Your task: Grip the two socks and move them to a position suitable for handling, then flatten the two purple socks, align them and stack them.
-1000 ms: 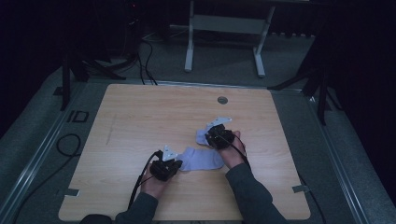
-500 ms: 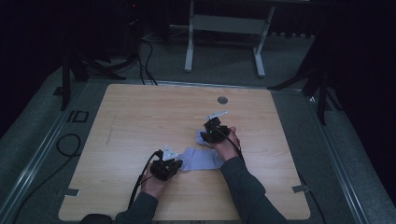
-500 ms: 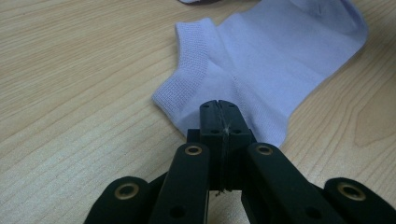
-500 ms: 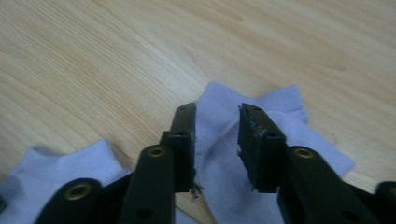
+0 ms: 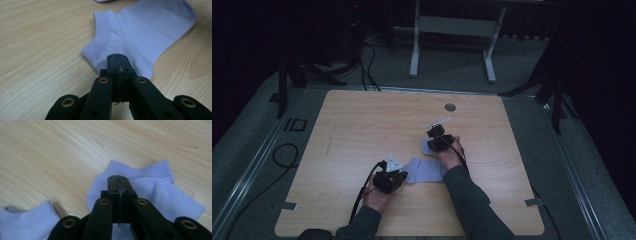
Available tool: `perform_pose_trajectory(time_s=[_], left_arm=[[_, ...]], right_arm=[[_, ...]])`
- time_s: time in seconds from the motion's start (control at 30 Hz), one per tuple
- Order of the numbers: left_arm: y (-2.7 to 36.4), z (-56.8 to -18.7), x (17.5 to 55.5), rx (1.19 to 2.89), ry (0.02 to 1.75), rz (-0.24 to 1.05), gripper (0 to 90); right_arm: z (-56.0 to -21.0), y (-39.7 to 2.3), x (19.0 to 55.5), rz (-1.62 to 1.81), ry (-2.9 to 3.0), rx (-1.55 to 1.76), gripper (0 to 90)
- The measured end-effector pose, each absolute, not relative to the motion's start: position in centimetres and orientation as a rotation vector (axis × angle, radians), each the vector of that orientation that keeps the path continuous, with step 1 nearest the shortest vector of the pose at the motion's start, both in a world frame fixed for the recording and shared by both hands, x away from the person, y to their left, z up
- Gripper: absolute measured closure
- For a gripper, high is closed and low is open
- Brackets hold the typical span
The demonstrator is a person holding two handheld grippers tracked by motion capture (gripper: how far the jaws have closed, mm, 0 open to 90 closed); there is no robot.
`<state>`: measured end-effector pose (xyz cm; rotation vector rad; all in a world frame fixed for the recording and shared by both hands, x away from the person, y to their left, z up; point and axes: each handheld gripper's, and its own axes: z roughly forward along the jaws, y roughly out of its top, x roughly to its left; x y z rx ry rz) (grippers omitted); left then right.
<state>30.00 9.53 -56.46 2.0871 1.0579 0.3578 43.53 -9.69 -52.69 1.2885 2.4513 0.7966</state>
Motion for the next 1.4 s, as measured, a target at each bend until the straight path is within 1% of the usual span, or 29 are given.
perform_pose_trajectory(time_s=[0.27, 0.63, 0.97, 1.23, 1.4], left_arm=[[9.6, -56.5, 30.0, 2.092, 1.055, 0.360, 89.6], [9.5, -56.5, 30.0, 2.089, 1.056, 0.358, 89.6], [9.5, -56.5, 30.0, 2.087, 1.055, 0.358, 89.6], [9.5, -56.5, 30.0, 2.088, 1.054, 0.360, 89.6], [9.5, -56.5, 30.0, 2.086, 1.054, 0.359, 89.6]], right_arm=[[-52.2, -9.9, 43.3, 0.817, 2.443, 1.272, 90.0], [-50.3, -11.3, 42.7, 0.853, 2.430, 1.217, 90.0], [-48.6, -14.7, 41.9, 0.933, 2.377, 1.250, 90.0], [-48.4, -17.6, 41.2, 0.941, 2.331, 1.288, 90.0], [-48.9, -19.4, 40.9, 0.931, 2.306, 1.333, 89.9]])
